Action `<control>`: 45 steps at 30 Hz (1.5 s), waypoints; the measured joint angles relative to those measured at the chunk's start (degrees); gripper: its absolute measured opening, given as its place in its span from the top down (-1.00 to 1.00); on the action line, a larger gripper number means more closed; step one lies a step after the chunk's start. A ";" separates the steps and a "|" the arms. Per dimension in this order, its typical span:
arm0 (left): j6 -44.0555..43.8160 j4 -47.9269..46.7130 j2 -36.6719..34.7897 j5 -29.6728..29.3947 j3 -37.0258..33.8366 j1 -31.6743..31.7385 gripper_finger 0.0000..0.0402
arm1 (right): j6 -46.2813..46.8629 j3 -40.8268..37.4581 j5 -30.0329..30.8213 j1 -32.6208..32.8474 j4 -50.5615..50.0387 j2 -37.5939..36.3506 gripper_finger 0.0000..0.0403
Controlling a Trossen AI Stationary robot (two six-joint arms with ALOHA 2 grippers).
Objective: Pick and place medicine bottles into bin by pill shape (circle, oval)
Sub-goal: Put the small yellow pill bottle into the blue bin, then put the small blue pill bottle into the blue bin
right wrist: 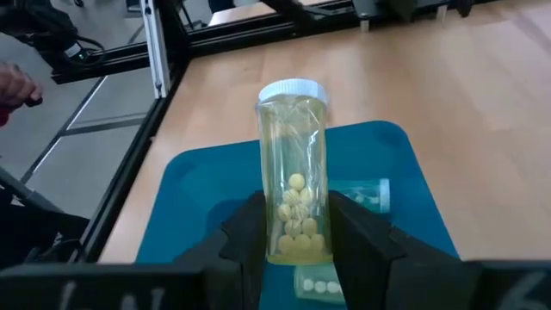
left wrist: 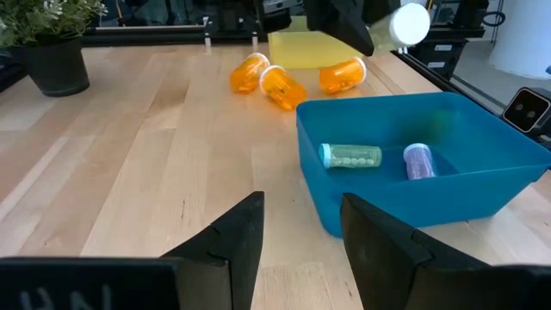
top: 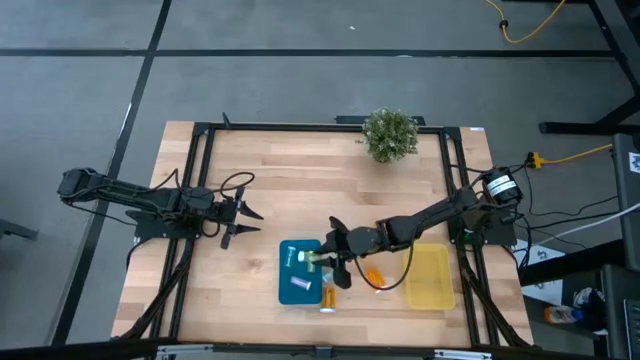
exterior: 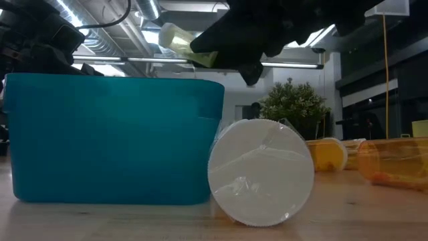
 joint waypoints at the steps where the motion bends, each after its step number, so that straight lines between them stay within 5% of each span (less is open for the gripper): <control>1: 0.00 0.00 -0.02 -0.01 0.00 0.02 0.27 | 0.07 0.00 -0.08 0.00 -0.03 0.00 0.43; 31: -0.07 0.00 -0.02 0.01 0.00 0.02 0.27 | 0.06 -0.01 0.83 -0.09 3.56 0.00 0.10; 45: -0.20 -0.02 -0.01 0.01 0.00 0.02 0.27 | 6.19 -0.02 -4.10 0.58 -10.92 -0.65 0.10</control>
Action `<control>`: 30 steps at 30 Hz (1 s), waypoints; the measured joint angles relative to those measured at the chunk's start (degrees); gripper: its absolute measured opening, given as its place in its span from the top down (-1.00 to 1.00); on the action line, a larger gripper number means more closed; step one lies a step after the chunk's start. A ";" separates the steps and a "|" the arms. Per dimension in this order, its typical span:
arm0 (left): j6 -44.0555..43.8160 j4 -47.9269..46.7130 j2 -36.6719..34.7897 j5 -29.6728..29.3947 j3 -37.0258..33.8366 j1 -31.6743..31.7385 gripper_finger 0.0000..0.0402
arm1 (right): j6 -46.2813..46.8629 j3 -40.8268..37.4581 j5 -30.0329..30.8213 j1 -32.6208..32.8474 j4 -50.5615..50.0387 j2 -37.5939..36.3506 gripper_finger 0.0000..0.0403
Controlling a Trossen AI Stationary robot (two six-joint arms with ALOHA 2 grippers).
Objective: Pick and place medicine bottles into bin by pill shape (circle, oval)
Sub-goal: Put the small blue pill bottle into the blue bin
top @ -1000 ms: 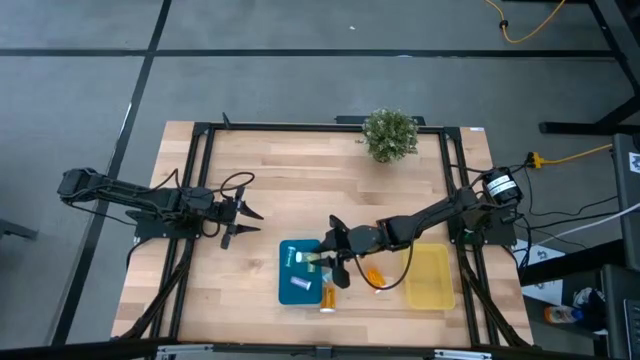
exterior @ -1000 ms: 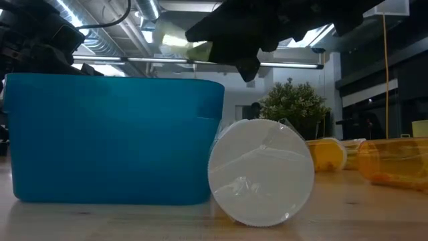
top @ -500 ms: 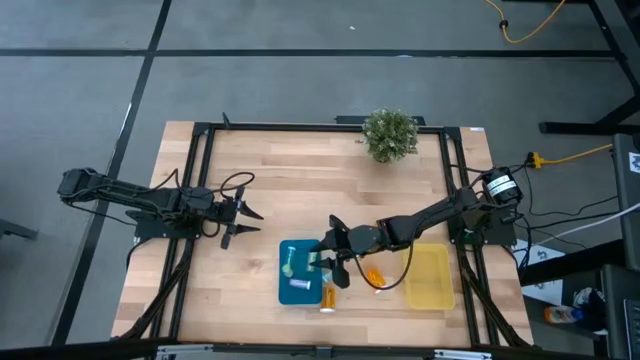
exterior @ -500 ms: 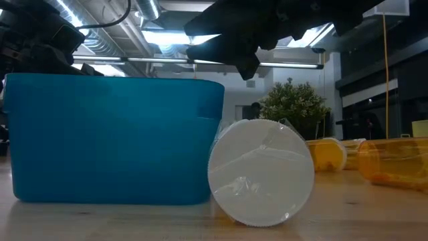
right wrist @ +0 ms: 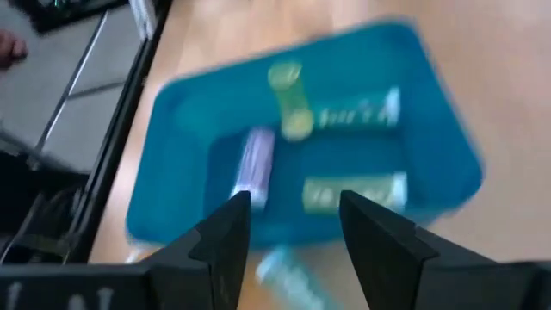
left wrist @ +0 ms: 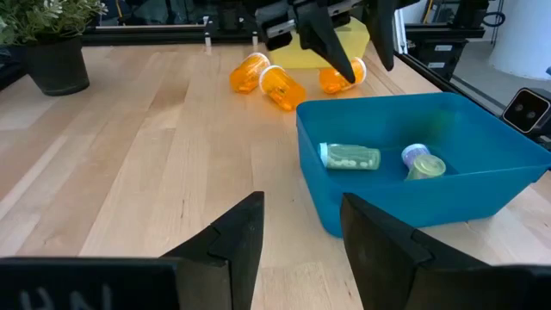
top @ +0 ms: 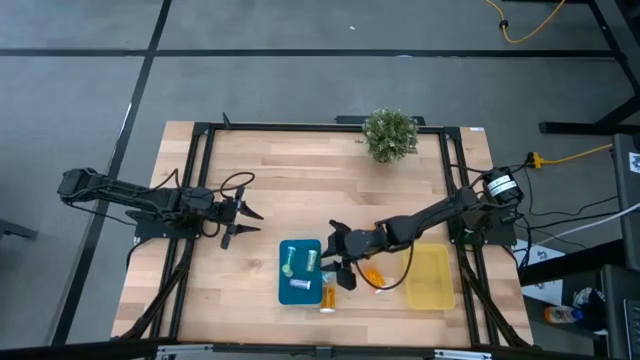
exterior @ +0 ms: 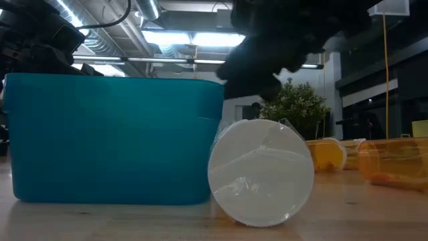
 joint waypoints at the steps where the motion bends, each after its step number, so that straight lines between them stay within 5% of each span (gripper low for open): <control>1: 0.00 0.00 -0.01 0.00 0.00 -0.01 0.27 | 0.27 0.00 -0.07 0.31 -1.33 -0.40 0.10; 12: 0.20 -0.04 0.01 0.00 0.00 -0.01 0.27 | -1.26 0.00 -0.09 2.81 -13.55 -1.54 0.10; 30: 0.20 -0.04 0.01 -0.02 0.00 0.00 0.27 | -20.55 0.02 0.87 2.76 -8.15 5.40 0.10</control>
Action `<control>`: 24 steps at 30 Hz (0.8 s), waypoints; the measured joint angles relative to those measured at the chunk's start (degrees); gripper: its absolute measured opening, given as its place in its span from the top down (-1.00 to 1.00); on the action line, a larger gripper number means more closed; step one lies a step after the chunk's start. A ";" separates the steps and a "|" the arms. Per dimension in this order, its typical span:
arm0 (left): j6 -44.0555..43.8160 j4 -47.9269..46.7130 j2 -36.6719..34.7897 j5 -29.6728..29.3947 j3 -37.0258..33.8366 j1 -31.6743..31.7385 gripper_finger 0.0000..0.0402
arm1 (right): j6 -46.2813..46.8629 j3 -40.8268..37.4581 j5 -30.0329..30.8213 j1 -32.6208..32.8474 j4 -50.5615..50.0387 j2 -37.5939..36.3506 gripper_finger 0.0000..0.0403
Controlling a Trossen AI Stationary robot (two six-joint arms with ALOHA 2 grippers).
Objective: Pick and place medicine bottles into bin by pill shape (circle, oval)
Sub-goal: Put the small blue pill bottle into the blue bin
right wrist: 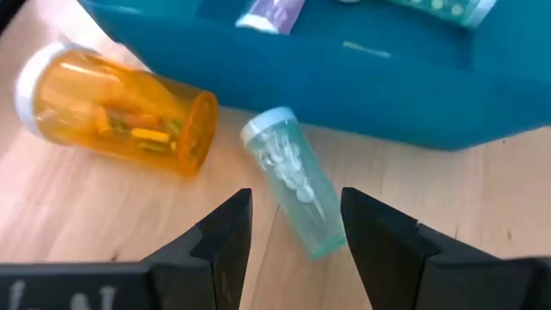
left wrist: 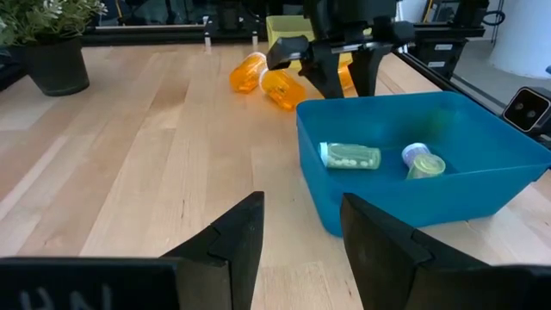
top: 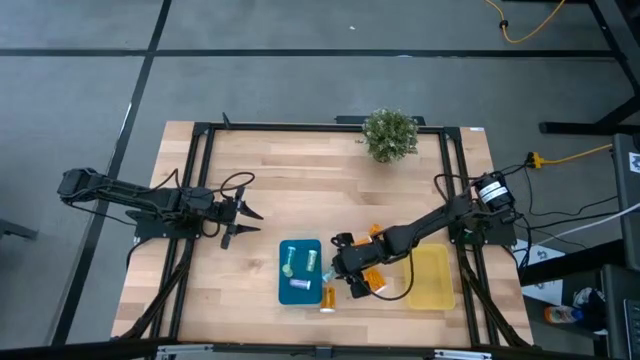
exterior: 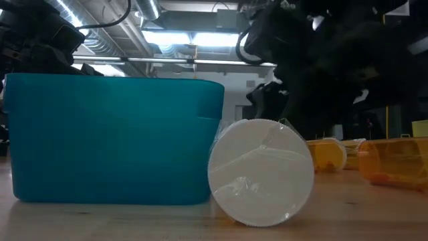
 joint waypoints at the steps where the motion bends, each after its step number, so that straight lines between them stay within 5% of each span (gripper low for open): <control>1: 0.00 0.00 -0.02 0.02 0.00 0.00 0.27 | -0.21 0.00 0.01 -0.04 -0.09 0.14 0.10; 15: -0.02 0.00 0.00 0.00 0.00 -0.01 0.27 | 2.60 0.07 0.71 -0.62 0.24 3.55 0.11; 24: -0.02 -0.02 -0.02 0.00 0.00 -0.02 0.27 | 5.12 0.09 1.34 -0.62 -0.04 3.30 0.38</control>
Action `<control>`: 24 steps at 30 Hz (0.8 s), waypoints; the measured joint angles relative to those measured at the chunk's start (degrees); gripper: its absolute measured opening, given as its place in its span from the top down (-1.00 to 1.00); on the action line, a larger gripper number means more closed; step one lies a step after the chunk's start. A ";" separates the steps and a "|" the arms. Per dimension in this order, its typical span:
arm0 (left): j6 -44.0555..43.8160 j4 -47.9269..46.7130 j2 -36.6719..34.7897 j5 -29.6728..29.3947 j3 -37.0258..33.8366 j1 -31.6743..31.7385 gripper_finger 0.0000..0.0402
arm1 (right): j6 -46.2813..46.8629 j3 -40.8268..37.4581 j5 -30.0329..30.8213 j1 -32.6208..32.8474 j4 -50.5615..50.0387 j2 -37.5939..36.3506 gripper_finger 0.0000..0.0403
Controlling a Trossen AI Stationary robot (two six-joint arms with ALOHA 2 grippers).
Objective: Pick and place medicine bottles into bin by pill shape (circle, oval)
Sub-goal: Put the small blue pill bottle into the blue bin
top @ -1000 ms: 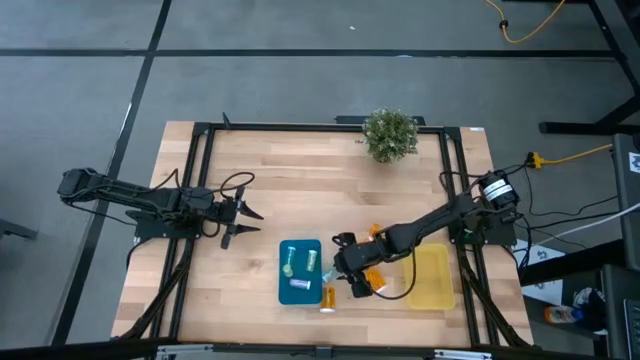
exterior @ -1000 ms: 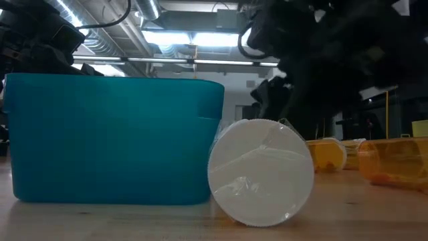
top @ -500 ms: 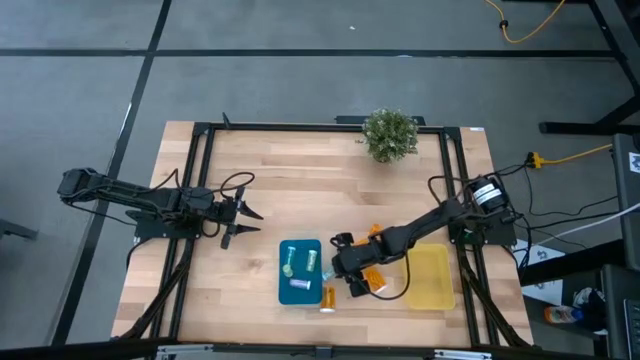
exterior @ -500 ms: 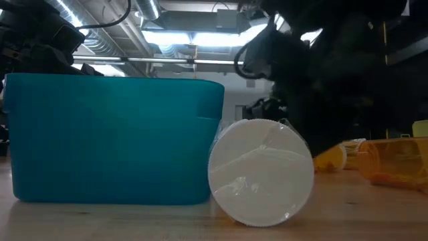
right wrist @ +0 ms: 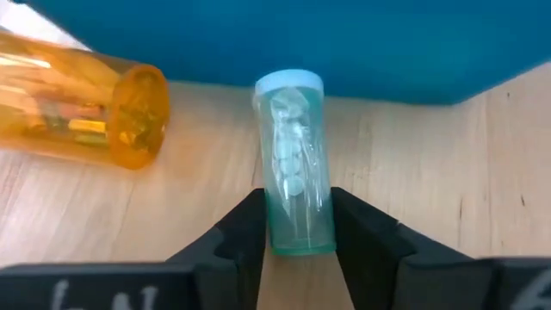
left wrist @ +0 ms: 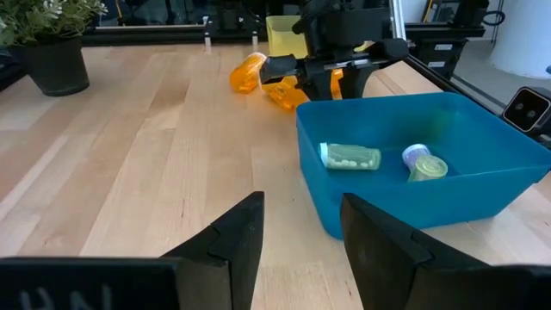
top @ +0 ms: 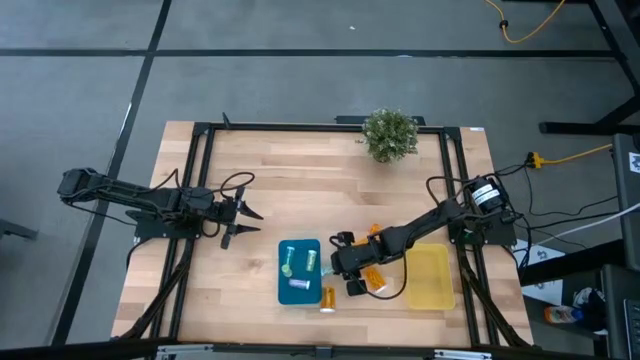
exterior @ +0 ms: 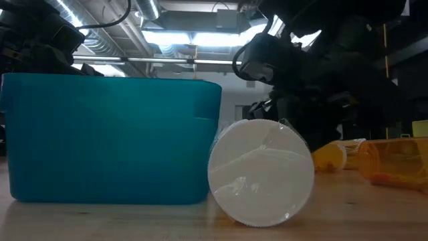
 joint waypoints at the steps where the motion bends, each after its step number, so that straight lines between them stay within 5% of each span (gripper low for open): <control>1: 0.00 0.00 0.00 0.00 0.00 0.02 0.27 | 0.73 0.00 -0.04 -0.02 -0.55 -0.33 0.41; 7: 0.00 0.00 0.01 0.00 0.00 0.00 0.27 | 8.44 -0.11 1.41 0.05 -11.52 -4.59 0.49; 12: 0.00 -0.02 0.00 0.01 0.00 0.00 0.27 | 15.58 -0.22 10.63 0.22 -18.41 -7.86 0.45; 19: 0.00 -0.02 0.01 0.02 0.00 0.02 0.27 | 16.97 -0.17 24.22 0.22 -15.18 -11.03 0.47; 24: 0.02 -0.02 0.02 0.00 0.00 0.00 0.27 | 11.07 -0.17 21.91 0.23 -2.94 -11.40 0.44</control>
